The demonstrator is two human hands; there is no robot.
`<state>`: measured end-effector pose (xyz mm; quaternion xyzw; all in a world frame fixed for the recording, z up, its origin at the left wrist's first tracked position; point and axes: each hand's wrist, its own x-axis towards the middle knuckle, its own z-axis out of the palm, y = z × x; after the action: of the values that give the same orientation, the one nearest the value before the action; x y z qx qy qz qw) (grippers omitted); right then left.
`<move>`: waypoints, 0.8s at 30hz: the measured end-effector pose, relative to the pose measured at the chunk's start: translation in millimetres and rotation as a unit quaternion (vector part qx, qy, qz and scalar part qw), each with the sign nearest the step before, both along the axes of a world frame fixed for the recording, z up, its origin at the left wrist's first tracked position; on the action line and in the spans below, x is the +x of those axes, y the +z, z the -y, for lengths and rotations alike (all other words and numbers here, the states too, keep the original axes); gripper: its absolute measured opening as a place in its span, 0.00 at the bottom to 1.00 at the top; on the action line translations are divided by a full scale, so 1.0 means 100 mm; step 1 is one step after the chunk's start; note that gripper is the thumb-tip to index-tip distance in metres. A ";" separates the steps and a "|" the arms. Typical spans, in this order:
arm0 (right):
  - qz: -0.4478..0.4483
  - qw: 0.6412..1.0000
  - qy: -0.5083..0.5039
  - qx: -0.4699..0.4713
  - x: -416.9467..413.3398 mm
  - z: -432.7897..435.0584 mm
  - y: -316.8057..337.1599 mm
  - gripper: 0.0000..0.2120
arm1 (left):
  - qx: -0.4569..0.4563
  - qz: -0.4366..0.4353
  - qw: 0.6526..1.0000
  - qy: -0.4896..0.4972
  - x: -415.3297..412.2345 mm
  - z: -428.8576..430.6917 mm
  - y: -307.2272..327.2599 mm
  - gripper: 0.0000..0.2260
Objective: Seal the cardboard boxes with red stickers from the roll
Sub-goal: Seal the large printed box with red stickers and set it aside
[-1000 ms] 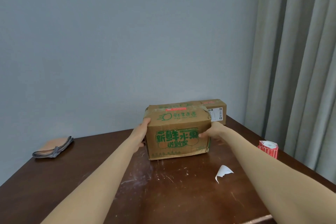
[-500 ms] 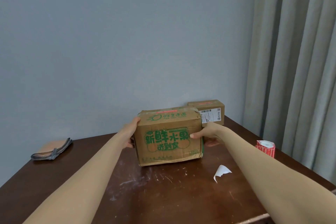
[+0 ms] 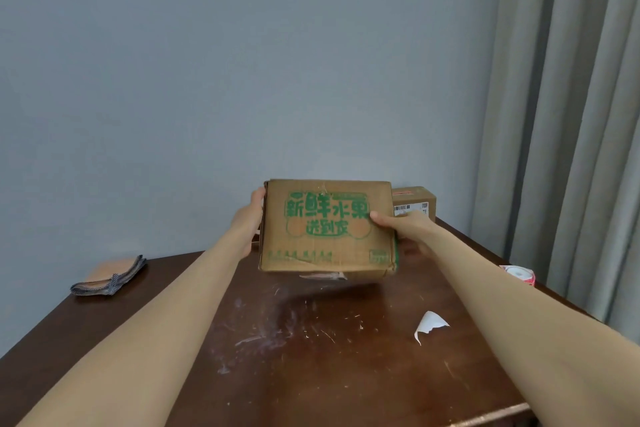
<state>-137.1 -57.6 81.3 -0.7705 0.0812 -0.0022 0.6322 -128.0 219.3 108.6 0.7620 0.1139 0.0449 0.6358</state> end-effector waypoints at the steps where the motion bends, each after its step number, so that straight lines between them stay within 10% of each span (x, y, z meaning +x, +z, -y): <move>1: 0.012 1.000 -0.007 0.022 0.00 0.00 0.05 0.26 | 0.003 0.007 1.000 0.002 0.00 0.02 0.04 0.32; 24: 0.021 0.995 -0.063 0.073 0.17 0.06 0.28 0.25 | -0.029 0.014 0.999 -0.009 0.07 0.05 0.21 0.24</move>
<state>-119.8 -63.2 109.3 -0.7157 0.1160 -0.0523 0.6867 -120.5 213.9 130.0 0.7437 0.0988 0.0465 0.6596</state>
